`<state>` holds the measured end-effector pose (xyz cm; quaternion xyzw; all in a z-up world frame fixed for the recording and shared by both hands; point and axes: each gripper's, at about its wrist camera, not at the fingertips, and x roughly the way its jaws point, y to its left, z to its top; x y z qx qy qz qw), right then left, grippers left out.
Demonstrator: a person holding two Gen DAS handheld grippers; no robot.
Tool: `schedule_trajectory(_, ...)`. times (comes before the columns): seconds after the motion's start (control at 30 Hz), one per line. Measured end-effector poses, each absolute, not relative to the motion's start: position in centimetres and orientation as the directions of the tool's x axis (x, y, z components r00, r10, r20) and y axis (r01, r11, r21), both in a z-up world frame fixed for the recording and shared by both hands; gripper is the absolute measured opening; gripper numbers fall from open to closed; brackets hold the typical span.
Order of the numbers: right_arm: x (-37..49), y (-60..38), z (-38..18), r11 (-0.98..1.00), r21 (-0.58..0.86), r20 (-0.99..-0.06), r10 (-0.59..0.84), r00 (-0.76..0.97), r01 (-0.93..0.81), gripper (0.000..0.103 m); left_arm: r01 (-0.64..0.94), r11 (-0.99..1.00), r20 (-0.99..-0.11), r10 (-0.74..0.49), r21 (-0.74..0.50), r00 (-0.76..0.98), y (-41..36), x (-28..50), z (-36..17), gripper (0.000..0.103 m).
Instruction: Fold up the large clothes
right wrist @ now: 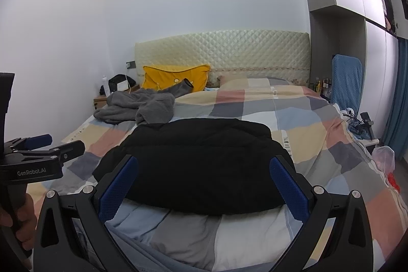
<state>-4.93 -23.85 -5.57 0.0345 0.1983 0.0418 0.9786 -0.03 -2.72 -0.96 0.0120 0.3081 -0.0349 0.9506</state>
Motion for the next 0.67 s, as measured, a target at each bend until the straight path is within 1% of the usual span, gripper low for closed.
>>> schedule_trajectory(0.67, -5.18, -23.97, -5.65, 0.994, 0.090, -0.381, 0.091, 0.920, -0.061, 0.103, 0.103, 0.995, -0.591, -0.085, -0.004, 0.802, -3.39, -0.49, -0.63, 0.103)
